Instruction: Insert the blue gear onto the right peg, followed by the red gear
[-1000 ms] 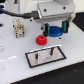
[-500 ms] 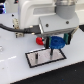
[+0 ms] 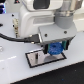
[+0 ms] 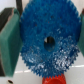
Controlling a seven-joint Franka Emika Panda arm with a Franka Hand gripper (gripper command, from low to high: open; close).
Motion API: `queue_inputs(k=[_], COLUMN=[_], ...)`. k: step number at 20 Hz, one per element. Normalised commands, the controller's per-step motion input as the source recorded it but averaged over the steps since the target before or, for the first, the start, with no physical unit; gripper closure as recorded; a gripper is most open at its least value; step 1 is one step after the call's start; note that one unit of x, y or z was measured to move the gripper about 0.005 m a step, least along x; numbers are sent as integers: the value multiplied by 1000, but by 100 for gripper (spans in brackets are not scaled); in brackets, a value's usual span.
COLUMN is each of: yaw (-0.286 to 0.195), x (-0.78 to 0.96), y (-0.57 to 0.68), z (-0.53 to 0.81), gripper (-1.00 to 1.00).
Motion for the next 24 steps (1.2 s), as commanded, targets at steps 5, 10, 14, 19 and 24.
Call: queue_inputs(k=[5,10,14,19,24], yaw=[0,0,0,0,0], x=[112,82,126,162,226], y=[-82,-81,-222,-158,-74], z=[198,358,49,-14,-64], gripper=[100,100,100,100,100])
